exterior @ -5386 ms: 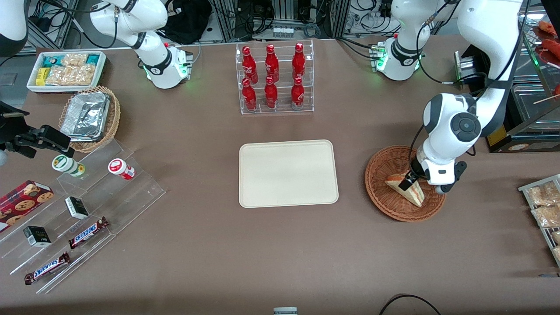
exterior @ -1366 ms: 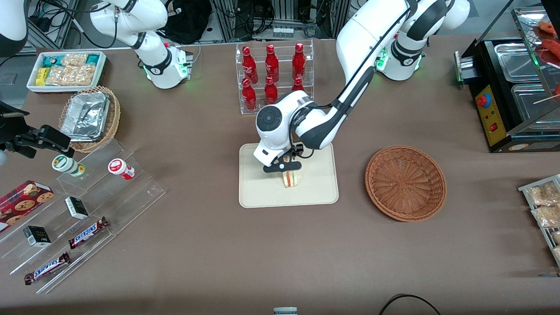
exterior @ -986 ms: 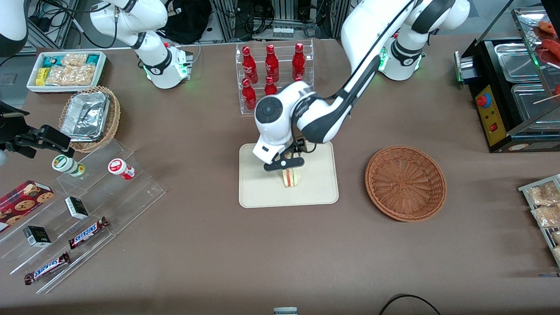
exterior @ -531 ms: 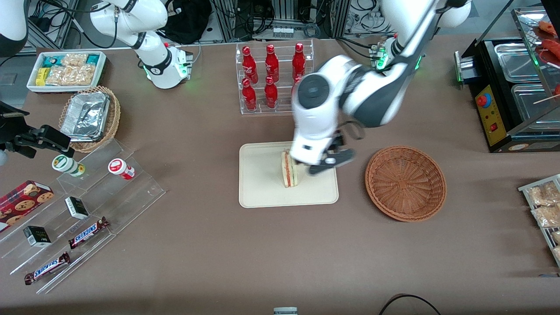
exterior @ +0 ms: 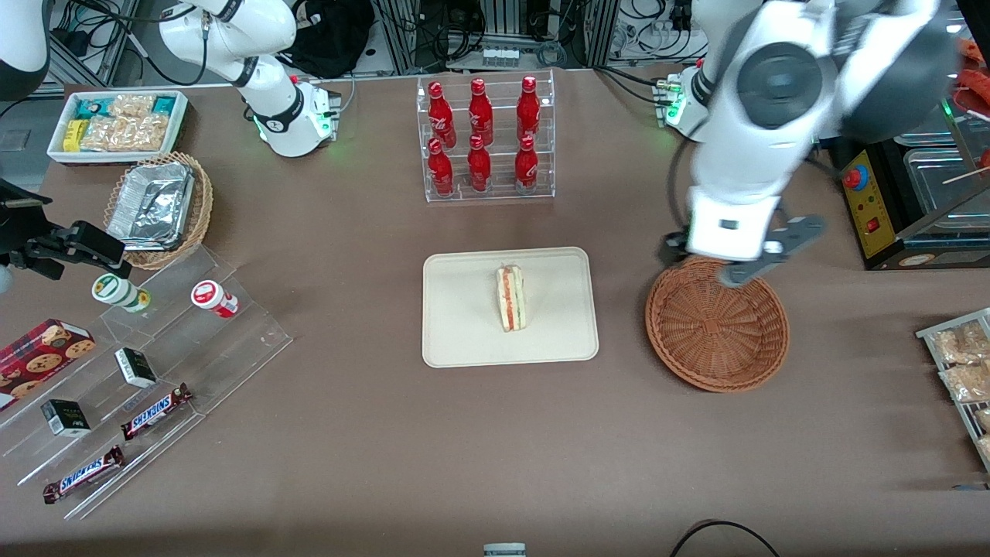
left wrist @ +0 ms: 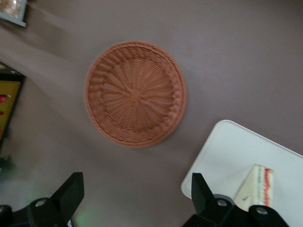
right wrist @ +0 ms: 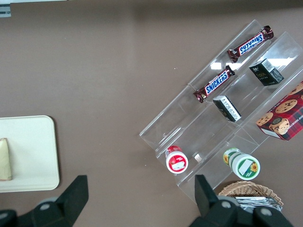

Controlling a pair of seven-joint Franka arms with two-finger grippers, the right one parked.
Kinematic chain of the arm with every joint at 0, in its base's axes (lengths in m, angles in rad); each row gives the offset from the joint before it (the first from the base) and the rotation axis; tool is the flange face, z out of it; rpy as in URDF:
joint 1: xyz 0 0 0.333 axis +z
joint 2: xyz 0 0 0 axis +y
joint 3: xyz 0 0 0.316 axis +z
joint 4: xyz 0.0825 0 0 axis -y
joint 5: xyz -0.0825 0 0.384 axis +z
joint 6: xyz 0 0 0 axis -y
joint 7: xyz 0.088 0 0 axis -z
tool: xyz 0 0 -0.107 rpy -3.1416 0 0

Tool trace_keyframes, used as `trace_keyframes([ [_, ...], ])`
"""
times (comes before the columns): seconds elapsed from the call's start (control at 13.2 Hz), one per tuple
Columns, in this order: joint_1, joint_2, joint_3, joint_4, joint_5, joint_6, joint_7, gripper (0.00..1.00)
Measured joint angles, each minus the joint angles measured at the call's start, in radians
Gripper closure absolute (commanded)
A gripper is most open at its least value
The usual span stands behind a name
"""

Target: Place sandwich from basket to tray

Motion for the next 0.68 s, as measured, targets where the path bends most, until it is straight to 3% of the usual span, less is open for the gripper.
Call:
trace_keyframes([
  [0.3, 0.132, -0.033, 0.001, -0.005, -0.007, -0.049, 0.203, 0.00],
  [0.68, 0.293, -0.076, 0.001, -0.007, -0.104, -0.094, 0.460, 0.00],
])
